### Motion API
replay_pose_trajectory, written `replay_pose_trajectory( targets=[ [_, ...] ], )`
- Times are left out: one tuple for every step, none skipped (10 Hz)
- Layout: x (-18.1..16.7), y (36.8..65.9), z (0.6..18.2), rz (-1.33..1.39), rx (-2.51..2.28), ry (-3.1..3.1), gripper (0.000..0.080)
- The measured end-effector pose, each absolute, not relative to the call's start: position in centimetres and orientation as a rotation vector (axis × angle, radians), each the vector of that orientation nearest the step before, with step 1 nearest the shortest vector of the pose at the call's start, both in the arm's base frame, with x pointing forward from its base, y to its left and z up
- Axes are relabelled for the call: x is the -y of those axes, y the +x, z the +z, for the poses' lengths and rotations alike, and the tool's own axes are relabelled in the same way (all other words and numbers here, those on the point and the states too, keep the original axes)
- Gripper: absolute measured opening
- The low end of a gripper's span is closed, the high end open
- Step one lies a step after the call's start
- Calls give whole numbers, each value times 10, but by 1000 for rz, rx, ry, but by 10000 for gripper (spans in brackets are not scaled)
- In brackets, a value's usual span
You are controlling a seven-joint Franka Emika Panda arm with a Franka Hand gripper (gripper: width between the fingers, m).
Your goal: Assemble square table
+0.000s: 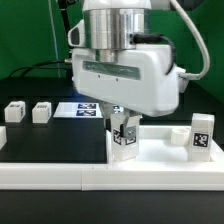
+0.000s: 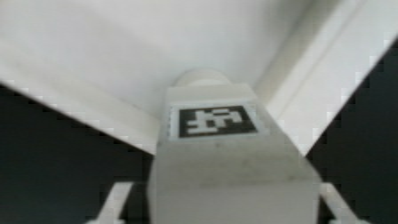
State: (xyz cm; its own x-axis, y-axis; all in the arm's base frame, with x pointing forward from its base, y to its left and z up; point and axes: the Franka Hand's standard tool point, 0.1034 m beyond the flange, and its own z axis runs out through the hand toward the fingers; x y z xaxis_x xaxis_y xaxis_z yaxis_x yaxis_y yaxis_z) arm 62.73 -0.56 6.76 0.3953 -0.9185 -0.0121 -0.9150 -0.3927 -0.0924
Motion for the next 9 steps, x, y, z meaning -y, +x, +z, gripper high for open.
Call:
replay_pose_trajectory(
  targets=[
    [7,626,67,-42,-1866,-2407,291],
    [5,624,67,-6,-2025,-2264,291],
    [1,624,68,40,-2203,-2087,292],
    [-1,624,68,55,-2299,-1972,292],
    [-1,624,67,62,-2461,-1766,292],
    [-1,623,67,59,-2512,-1694,292],
    [0,623,67,59,-2512,-1697,301],
    [-1,622,67,56,-2447,-1795,301],
    [-4,618,67,77,-2368,-1923,470]
  ],
)
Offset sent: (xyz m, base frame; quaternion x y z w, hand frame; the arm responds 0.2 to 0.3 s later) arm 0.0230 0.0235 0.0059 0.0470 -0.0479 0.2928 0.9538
